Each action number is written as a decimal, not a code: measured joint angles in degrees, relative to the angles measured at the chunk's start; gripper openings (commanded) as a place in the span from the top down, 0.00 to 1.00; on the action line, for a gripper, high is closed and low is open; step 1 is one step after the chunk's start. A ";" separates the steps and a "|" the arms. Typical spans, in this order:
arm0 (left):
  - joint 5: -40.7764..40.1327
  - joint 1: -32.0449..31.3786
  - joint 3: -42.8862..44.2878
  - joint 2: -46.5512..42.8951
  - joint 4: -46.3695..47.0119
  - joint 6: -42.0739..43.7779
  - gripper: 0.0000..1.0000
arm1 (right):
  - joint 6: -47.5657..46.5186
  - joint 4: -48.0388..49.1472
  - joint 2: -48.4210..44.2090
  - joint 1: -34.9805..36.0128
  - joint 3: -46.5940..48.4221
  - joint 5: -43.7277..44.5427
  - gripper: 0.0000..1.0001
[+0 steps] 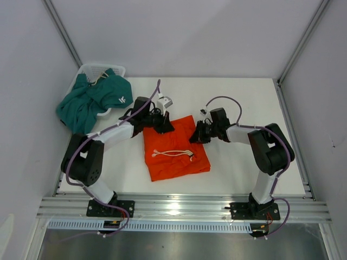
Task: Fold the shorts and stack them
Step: Fold the shorts
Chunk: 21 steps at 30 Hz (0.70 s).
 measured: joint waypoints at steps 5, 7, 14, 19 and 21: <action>4.50 0.35 -1.31 -4.52 4.66 -0.52 0.87 | -2.03 0.39 -0.35 0.76 0.15 1.05 0.98; 5.90 0.39 -2.38 -5.07 6.40 -1.01 0.85 | -2.58 0.87 -0.35 0.96 0.15 1.22 0.94; 6.14 0.44 -0.26 0.70 5.42 -1.55 0.85 | -2.36 4.92 -0.35 1.05 -1.38 0.46 0.78; 4.57 0.37 0.24 3.93 4.90 -1.99 0.85 | -0.52 9.03 -0.37 0.66 -3.72 -1.03 0.54; 3.82 0.26 0.98 4.50 4.52 -1.99 0.85 | 0.79 11.72 -0.37 0.17 -5.14 -2.32 0.43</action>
